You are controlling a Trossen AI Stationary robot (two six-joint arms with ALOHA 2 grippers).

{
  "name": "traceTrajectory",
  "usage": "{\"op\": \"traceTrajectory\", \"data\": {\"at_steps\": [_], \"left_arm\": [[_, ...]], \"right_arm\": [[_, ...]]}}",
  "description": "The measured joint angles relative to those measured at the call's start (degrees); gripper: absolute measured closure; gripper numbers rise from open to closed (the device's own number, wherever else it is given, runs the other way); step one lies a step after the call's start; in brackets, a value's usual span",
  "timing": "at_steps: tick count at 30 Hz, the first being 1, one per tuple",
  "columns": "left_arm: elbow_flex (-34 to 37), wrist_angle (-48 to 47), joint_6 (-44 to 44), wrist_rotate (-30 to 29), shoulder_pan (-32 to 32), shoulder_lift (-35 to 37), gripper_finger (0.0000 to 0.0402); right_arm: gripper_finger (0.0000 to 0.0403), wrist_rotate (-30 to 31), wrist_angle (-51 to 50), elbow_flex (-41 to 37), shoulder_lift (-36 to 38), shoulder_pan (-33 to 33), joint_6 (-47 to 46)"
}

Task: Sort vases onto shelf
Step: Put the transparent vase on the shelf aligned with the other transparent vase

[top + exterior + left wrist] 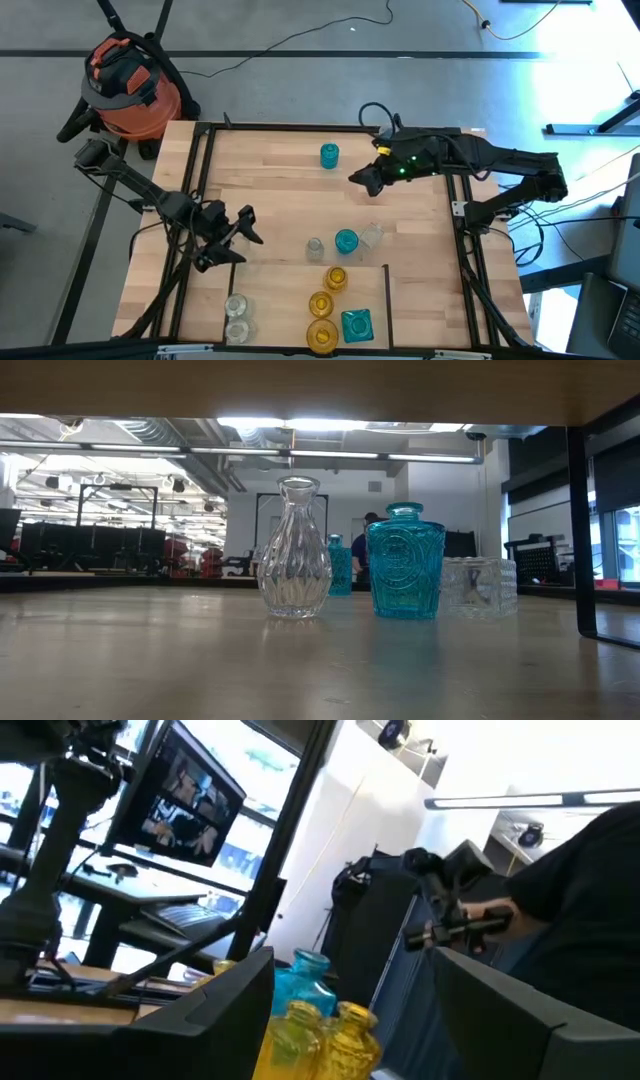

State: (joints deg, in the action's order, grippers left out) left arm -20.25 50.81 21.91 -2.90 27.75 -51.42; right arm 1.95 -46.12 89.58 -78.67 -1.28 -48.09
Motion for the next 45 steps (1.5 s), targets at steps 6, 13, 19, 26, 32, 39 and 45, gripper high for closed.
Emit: {"op": "traceTrajectory", "data": {"at_steps": [6, 13, 19, 26, 32, 39, 45], "left_arm": [[0.0, -0.8, 3.59, 0.88, 0.02, 0.0, 0.014], [0.0, -2.42, 8.43, 1.22, 0.02, 0.0, 0.014], [0.0, -2.38, 11.8, 2.71, 0.02, 0.0, 0.014], [0.0, -2.4, 14.4, 4.0, 0.02, 0.0, 0.014], [0.0, -5.34, 21.13, 3.73, 0.02, 0.0, 0.014], [0.0, -6.42, 24.5, 4.87, 0.02, 0.0, 0.014], [0.0, -6.43, 26.57, 4.92, 0.02, 0.0, 0.014]], "right_arm": [[0.0292, -1.53, -0.7, 0.0, -1.57, 0.0, 0.65], [0.0292, -2.5, -0.41, -0.02, -2.29, 0.0, 1.99], [0.0292, -3.02, -0.43, -0.02, -2.26, -0.79, 2.12], [0.0292, -3.49, -0.43, -0.02, -2.26, -1.53, 2.27], [0.0292, -3.51, -0.43, -0.02, -2.26, -1.51, 2.47], [0.0292, -3.49, -0.43, -0.02, -2.24, -1.51, 2.58], [0.0292, -3.49, -0.43, -0.02, -2.24, -1.51, 2.64]]}}
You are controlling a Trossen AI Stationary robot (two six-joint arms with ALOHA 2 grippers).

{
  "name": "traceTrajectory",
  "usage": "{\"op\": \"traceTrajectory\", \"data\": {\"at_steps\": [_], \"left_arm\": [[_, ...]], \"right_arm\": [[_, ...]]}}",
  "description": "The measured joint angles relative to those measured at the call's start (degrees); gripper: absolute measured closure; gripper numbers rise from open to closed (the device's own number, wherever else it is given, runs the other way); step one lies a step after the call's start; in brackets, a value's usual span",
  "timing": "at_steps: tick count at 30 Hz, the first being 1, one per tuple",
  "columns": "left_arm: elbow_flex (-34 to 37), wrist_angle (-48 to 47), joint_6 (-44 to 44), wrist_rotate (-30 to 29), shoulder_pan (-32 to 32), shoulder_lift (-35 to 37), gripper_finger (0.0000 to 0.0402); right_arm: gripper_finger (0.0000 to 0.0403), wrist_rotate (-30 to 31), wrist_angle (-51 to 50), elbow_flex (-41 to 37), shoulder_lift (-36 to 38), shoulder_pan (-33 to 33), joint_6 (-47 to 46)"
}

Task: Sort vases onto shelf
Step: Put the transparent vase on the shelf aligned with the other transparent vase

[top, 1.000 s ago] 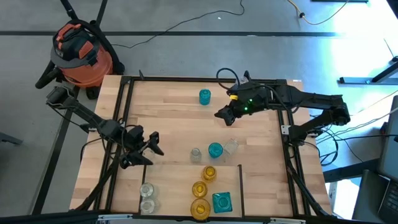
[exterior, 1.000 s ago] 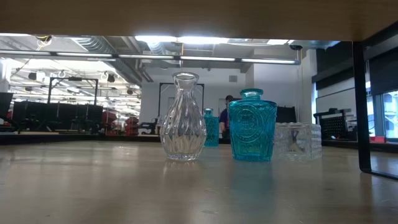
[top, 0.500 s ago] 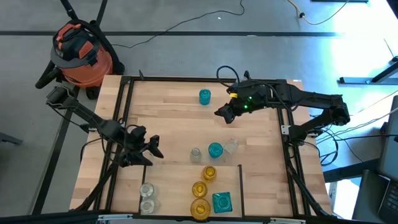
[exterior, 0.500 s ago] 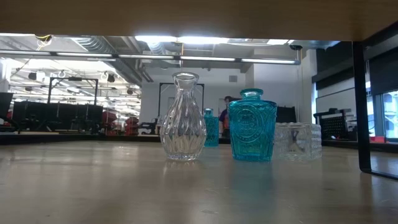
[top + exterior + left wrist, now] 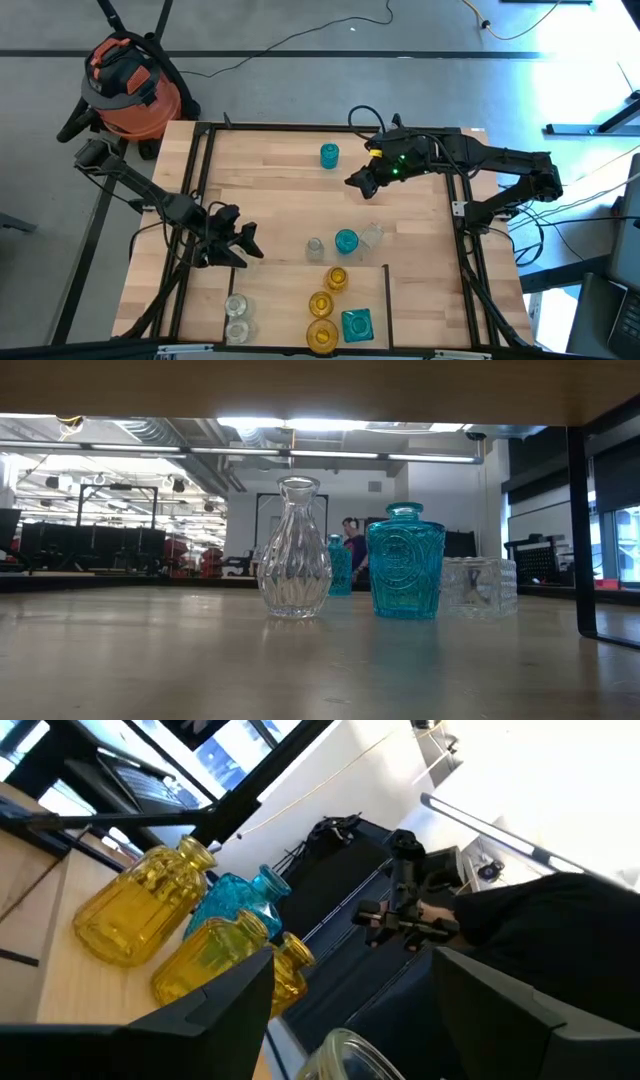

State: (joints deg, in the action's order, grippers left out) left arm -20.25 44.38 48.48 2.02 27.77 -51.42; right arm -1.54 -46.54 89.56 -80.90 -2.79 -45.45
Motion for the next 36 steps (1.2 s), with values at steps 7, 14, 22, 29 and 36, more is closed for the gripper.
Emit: {"op": "traceTrajectory", "data": {"at_steps": [7, 14, 22, 29, 36], "left_arm": [[0.0, 0.12, 5.2, 1.77, 0.0, 0.0, 0.014], [0.0, 0.21, 8.01, 3.52, 0.04, 0.0, 0.014], [0.0, 0.22, 10.18, 5.15, 0.0, 0.0, 0.014], [0.0, 0.57, 15.75, 6.96, 0.0, -1.96, 0.014], [0.0, 6.71, 15.85, 7.79, -0.01, -6.48, 0.014]], "right_arm": [[0.0292, 0.02, 0.0, 0.0, 0.0, 0.0, 0.74], [0.0292, 1.03, 0.0, 0.02, 0.02, 0.02, 1.01], [0.0292, 1.05, -0.02, 0.02, 0.02, 0.02, 1.79], [0.0292, 1.09, -0.01, 0.02, 0.02, 0.02, 3.01], [0.0292, 1.09, -0.02, 0.02, 0.02, 0.02, 3.65]]}}
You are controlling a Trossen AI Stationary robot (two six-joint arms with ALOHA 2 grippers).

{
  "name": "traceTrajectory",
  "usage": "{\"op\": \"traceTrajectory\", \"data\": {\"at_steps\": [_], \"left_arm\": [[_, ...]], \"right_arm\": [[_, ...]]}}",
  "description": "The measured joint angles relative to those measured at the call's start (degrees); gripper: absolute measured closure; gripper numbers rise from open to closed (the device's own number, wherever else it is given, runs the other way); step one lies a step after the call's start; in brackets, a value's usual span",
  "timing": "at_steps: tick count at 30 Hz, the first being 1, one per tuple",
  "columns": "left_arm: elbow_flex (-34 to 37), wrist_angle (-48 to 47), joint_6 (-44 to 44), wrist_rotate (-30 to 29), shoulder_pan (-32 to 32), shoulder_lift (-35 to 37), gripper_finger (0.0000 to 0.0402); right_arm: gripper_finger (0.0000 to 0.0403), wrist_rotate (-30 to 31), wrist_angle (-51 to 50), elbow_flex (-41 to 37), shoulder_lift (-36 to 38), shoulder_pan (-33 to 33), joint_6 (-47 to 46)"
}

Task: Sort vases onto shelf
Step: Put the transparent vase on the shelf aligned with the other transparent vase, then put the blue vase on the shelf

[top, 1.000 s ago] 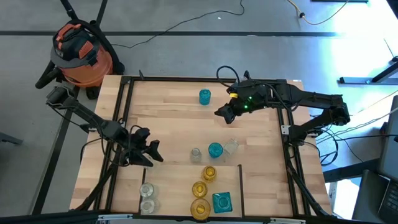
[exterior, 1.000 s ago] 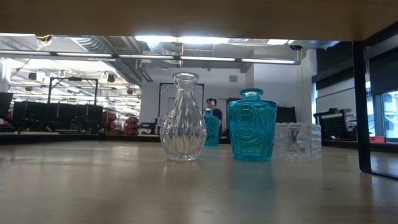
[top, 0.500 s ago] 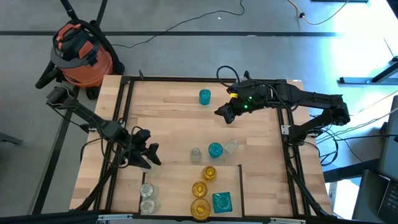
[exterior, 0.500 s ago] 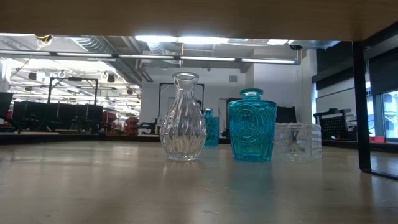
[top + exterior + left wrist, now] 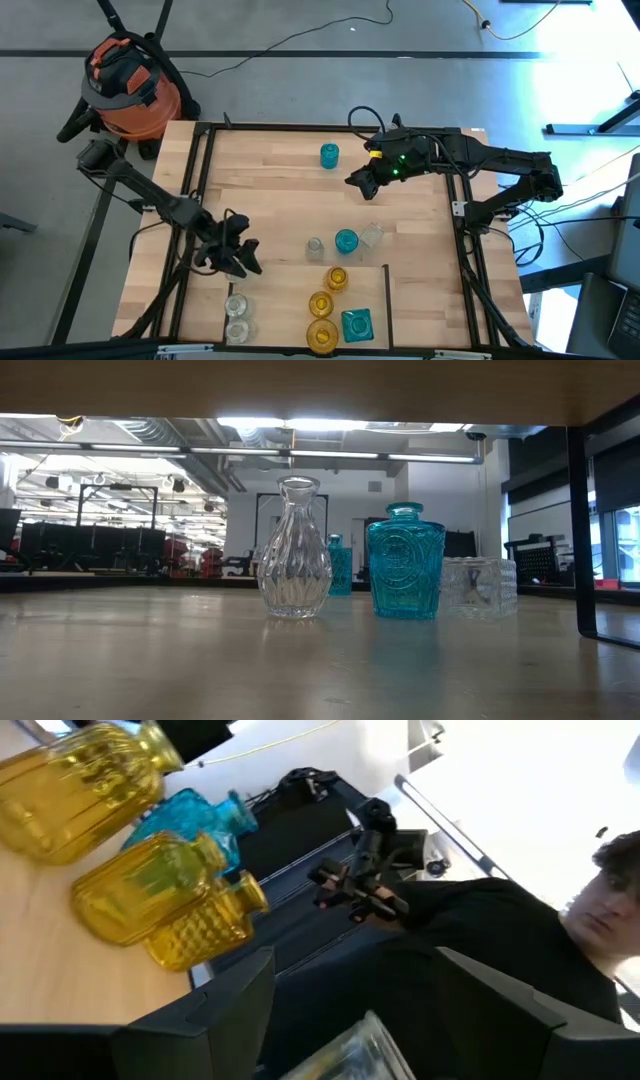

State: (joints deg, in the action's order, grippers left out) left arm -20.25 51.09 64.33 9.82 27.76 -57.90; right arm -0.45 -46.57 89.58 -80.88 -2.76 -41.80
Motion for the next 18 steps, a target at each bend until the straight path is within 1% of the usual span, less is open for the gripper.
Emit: {"op": "traceTrajectory", "data": {"at_steps": [3, 8, 13, 15, 18], "left_arm": [[0.0, 2.1, -2.91, -0.23, -0.74, -1.06, 0.014], [0.0, 3.1, -4.74, -1.29, -3.1, -0.24, 0.0141], [0.0, 9.23, -4.93, -1.28, -6.85, 0.28, 0.0141], [0.0, 11.51, -4.93, -1.3, -9.33, 0.28, 0.0141], [0.0, 12.09, -4.89, -1.3, -14.08, 0.32, 0.0141]], "right_arm": [[0.0292, 0.0, -0.02, 0.0, 0.0, 0.0, 0.13], [0.0292, 0.0, -0.02, 0.0, 0.0, 0.0, 0.69], [0.0292, 0.38, 0.0, 0.0, 0.0, 0.0, 2.7], [0.0292, 2.56, 0.04, 0.0, 0.0, 0.0, 3.34], [0.0292, 6.98, 0.11, 0.07, -0.47, -0.01, 4.62]]}}
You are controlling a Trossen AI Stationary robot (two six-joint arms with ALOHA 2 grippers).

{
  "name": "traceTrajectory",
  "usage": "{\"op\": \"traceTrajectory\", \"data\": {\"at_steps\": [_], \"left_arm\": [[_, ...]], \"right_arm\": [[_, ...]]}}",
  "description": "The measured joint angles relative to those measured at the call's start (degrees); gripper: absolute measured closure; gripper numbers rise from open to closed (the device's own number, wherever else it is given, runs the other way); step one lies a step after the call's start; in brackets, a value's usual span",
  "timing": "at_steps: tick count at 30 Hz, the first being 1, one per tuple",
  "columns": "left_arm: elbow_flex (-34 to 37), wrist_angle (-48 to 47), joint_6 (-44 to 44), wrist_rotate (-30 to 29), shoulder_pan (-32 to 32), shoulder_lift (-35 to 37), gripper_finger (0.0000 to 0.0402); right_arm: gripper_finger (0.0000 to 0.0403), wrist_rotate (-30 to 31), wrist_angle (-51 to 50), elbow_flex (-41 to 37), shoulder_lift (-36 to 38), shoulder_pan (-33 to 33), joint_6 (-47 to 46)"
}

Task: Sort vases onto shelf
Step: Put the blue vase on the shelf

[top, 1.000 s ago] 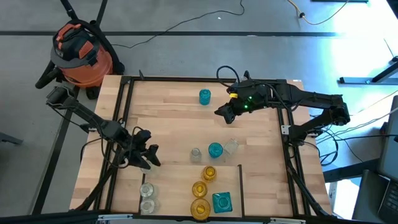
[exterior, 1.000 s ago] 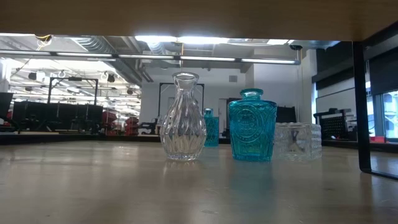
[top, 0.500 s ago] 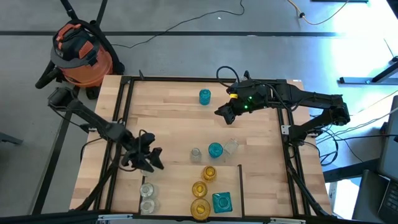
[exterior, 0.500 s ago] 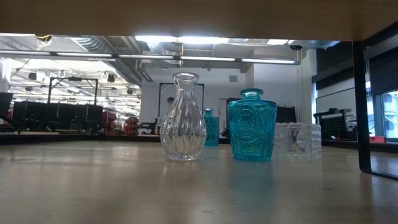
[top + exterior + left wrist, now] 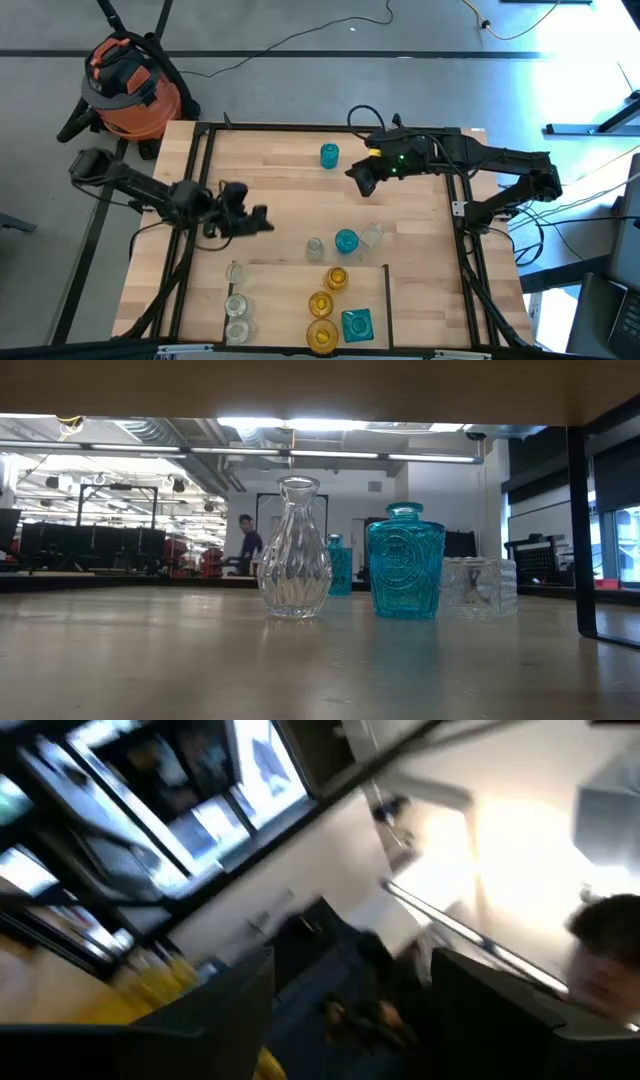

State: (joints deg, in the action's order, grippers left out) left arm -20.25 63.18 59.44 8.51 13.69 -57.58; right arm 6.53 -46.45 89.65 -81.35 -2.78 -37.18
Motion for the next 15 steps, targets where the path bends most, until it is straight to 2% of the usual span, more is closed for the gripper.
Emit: {"op": "traceTrajectory", "data": {"at_steps": [4, 9, 15], "left_arm": [[0.0, 0.06, 0.22, 0.0, -8.04, 0.83, 0.0141], [0.01, -0.13, 1.7, 0.45, -18.06, 4.06, 0.0141], [-2.51, -4.24, 1.5, 4.65, -26.77, 8.04, 0.0141]], "right_arm": [[0.0292, 3.58, -0.19, -0.02, -1.01, -1.3, 1.53], [0.0292, 3.33, 2.76, -0.02, -2.83, -3.99, 3.01], [0.0292, 2.74, 10.12, -0.02, -8.83, -7.17, 4.74]]}}
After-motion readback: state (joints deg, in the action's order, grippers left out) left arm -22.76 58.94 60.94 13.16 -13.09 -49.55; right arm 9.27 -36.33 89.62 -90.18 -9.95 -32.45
